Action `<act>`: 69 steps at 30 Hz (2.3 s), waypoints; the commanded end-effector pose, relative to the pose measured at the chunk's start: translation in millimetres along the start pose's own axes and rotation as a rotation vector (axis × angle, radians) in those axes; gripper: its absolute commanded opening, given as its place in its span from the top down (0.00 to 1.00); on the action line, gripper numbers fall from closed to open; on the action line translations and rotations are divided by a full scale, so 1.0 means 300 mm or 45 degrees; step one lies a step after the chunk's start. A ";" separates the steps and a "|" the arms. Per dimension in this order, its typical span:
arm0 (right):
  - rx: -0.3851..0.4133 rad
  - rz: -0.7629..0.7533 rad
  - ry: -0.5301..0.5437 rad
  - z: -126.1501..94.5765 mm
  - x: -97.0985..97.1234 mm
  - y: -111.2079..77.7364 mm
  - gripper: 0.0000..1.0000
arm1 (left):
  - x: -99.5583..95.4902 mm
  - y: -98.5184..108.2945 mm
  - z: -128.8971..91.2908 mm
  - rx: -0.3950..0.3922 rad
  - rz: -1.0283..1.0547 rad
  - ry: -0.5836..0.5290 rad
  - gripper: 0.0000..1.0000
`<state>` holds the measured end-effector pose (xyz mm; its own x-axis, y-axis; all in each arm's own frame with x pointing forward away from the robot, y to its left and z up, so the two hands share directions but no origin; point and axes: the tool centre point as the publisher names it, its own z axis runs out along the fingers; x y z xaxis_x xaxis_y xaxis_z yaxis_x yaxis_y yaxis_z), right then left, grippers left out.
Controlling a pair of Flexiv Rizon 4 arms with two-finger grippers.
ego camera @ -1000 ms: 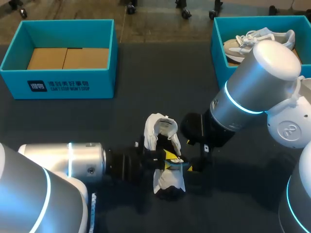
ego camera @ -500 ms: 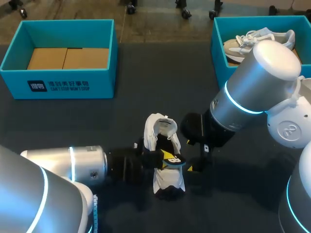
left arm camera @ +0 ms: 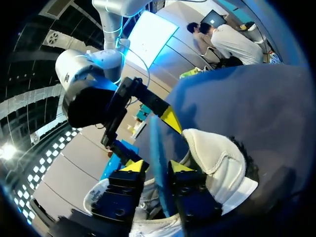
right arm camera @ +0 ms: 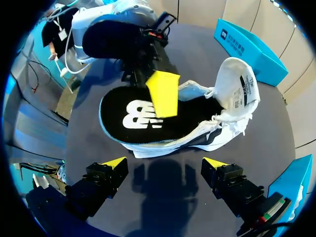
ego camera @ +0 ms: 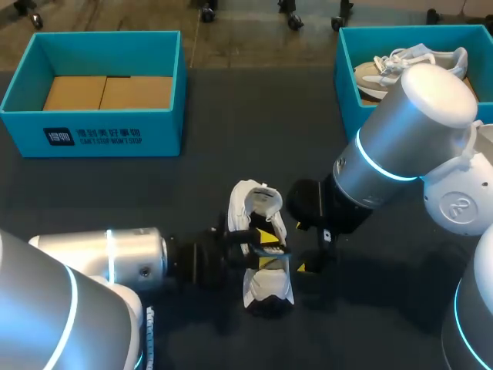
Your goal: Take the shoe out of the shoebox, open the shoe tongue, remove and reinsert the insole, then place the shoe into the shoebox
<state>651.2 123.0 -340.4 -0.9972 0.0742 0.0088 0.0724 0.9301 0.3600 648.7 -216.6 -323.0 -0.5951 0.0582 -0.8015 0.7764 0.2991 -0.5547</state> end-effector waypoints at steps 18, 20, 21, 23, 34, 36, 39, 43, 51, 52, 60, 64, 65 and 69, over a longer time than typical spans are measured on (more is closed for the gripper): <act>0.000 0.001 -0.004 0.007 0.003 0.001 0.00 | 0.059 0.044 0.053 -0.099 0.172 0.099 1.00; 0.000 0.001 -0.004 0.007 0.003 0.001 0.00 | 0.056 0.062 0.056 -0.137 0.178 0.095 1.00; 0.000 0.001 -0.004 0.007 0.003 0.001 0.00 | 0.054 0.069 0.057 -0.151 0.175 0.090 1.00; 0.000 0.001 -0.004 0.007 0.003 0.001 0.00 | 0.052 0.075 0.056 -0.168 0.171 0.090 1.00; 0.000 0.001 -0.004 0.007 0.003 0.001 0.00 | 0.025 0.043 -0.001 -0.075 0.044 0.074 0.47; 0.000 0.001 -0.004 0.007 0.003 0.001 0.00 | 0.016 0.030 -0.009 -0.040 0.020 0.066 0.51; 0.000 0.001 -0.004 0.007 0.003 0.001 0.00 | 0.005 0.002 -0.016 0.014 0.012 0.061 0.56; 0.000 0.001 -0.004 0.007 0.003 0.001 0.00 | -0.003 -0.026 -0.010 0.048 0.022 0.068 0.57; 0.000 0.001 -0.004 0.007 0.003 0.001 0.00 | 0.036 -0.021 0.035 0.040 0.061 0.125 1.00; 0.000 0.001 -0.004 0.007 0.003 0.001 0.00 | 0.038 -0.016 0.038 0.031 0.072 0.130 1.00; 0.000 0.001 -0.004 0.007 0.003 0.001 0.00 | 0.047 0.055 0.049 -0.072 0.092 0.155 1.00; 0.000 0.001 -0.004 0.007 0.003 0.001 0.00 | 0.047 0.074 0.036 -0.079 0.073 0.169 1.00; 0.000 0.001 -0.004 0.007 0.003 0.001 0.00 | 0.048 0.072 0.029 -0.070 0.058 0.173 1.00; 0.000 0.001 -0.004 0.007 0.003 0.001 0.00 | 0.045 0.060 0.009 -0.053 0.012 0.181 0.55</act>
<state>651.2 123.0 -340.4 -0.9972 0.0742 0.0088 0.0724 0.9302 0.3599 655.0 -219.5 -348.1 -0.6097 0.1835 -0.7711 0.7751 0.3414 -0.5316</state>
